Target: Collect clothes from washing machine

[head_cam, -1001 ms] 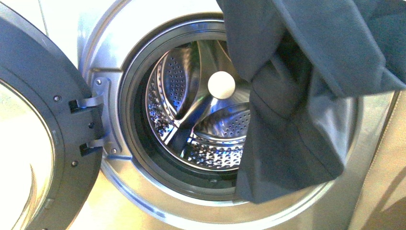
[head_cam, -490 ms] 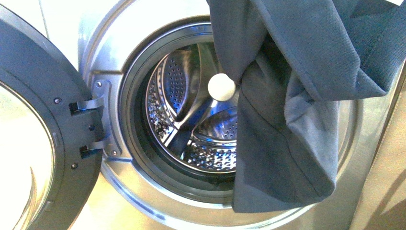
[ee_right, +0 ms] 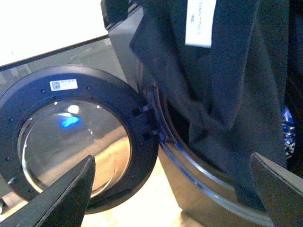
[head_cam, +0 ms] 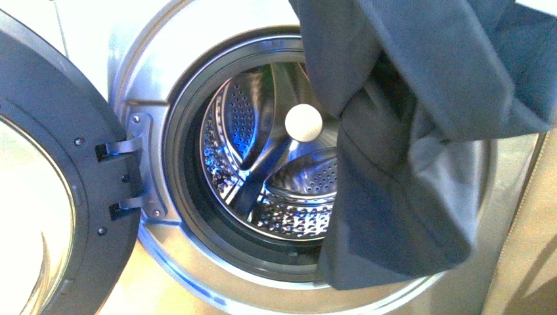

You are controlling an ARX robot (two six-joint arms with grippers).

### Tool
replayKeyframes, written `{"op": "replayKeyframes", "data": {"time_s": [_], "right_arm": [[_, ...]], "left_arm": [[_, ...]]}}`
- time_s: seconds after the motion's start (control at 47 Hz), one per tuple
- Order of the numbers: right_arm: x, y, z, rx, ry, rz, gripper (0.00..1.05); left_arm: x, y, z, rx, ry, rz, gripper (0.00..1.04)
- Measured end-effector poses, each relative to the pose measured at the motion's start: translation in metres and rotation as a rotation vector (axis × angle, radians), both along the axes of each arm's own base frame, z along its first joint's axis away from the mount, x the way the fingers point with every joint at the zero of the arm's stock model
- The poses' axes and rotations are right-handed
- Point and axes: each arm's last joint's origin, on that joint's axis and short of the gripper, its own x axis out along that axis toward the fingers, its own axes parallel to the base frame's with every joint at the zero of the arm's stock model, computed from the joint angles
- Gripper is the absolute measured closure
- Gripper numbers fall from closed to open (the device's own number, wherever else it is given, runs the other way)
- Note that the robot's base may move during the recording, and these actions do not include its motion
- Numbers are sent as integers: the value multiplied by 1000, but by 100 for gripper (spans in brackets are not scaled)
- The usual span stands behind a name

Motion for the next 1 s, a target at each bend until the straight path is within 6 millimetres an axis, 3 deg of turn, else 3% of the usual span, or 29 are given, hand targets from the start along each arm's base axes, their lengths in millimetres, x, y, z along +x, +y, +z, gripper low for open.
{"op": "replayKeyframes", "data": {"time_s": [0.213, 0.511, 0.703, 1.001], "right_arm": [[46, 3, 46, -3, -90, -57, 8], [77, 3, 92, -10, -227, -134, 8], [96, 10, 105, -18, -257, -113, 8], [128, 42, 107, 7, -283, 39, 8]], "left_arm": [[0, 0, 0, 0, 0, 0, 96], [0, 0, 0, 0, 0, 0, 96], [0, 0, 0, 0, 0, 0, 96], [0, 0, 0, 0, 0, 0, 96]]}}
